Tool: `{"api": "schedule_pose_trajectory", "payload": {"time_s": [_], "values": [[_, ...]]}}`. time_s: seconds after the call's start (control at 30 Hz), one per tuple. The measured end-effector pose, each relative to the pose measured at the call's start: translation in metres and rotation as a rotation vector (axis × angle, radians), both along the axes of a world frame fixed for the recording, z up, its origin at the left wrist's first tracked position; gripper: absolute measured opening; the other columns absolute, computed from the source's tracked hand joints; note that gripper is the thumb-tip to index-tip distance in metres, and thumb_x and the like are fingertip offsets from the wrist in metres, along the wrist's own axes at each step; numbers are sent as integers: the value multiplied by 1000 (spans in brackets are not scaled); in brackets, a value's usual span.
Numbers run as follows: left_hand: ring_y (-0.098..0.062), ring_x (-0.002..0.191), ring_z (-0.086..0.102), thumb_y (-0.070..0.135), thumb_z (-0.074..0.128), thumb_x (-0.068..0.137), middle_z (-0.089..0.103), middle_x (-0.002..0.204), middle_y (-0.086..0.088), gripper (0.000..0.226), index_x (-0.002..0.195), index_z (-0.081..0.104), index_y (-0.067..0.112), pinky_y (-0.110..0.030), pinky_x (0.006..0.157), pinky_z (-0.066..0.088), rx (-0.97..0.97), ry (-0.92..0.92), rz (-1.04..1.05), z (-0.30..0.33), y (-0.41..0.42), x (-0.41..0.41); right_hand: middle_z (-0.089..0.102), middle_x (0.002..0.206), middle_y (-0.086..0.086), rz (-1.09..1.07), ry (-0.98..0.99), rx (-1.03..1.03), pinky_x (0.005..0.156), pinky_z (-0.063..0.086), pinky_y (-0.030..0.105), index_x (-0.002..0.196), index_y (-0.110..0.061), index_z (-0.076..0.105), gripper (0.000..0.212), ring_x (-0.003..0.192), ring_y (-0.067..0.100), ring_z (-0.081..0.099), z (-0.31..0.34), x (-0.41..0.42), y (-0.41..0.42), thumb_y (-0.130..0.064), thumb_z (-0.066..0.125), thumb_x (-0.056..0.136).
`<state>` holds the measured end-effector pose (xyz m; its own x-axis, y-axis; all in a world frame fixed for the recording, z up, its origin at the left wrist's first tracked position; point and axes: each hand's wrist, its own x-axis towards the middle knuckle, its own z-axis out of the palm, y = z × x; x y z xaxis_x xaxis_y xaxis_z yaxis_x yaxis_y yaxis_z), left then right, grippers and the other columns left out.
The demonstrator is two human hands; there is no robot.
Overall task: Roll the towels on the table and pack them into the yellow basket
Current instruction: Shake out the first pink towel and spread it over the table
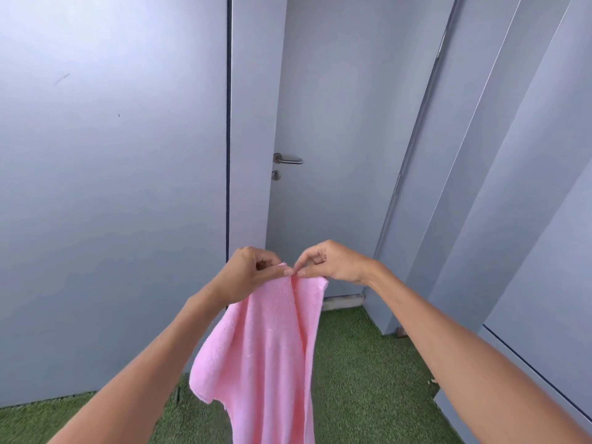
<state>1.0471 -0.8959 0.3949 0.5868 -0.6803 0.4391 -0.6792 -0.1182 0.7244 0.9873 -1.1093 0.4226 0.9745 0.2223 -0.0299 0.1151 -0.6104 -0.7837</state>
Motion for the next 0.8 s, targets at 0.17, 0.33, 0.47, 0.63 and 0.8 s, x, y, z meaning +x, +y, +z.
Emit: {"api": "schedule_pose_trajectory", "payload": {"time_s": [0.17, 0.33, 0.47, 0.63, 0.8], "values": [[-15, 54, 22, 35, 72, 82, 31, 57, -4, 38, 62, 62, 5, -23, 49, 17, -19, 38, -49, 0, 1, -6, 39, 60, 1, 35, 35, 18, 57, 28, 26, 113, -12, 64, 29, 55, 10, 34, -9, 2, 10, -12, 71, 85], [-13, 54, 28, 52, 74, 71, 36, 56, 1, 51, 59, 56, 7, -26, 51, 21, 115, 97, 13, -16, 16, 6, 52, 57, -8, -111, -51, -31, 52, 32, 19, 95, -7, 71, 13, 53, 6, 42, -1, -5, -6, -17, 71, 86], [-11, 55, 27, 61, 73, 66, 32, 56, 8, 51, 54, 48, 18, -23, 50, 21, 288, 179, 0, -43, 41, 19, 61, 62, -11, -234, -113, -136, 55, 38, 15, 92, -9, 71, 8, 56, 0, 50, 7, -12, -34, -15, 70, 87], [-7, 49, 29, 52, 73, 73, 36, 48, 11, 38, 50, 55, 27, -20, 49, 23, 299, 143, 161, -49, 67, 27, 58, 48, -15, -437, -185, -132, 52, 34, 12, 89, -10, 70, 4, 44, -6, 48, -2, -28, -59, -7, 67, 87], [-8, 55, 38, 39, 72, 82, 53, 59, -1, 26, 68, 66, 17, -22, 57, 35, 244, -38, 107, -23, 29, 15, 53, 52, -7, -199, 32, -177, 46, 34, 14, 113, -17, 66, 31, 40, 1, 42, -11, -25, -9, -10, 72, 83]]}}
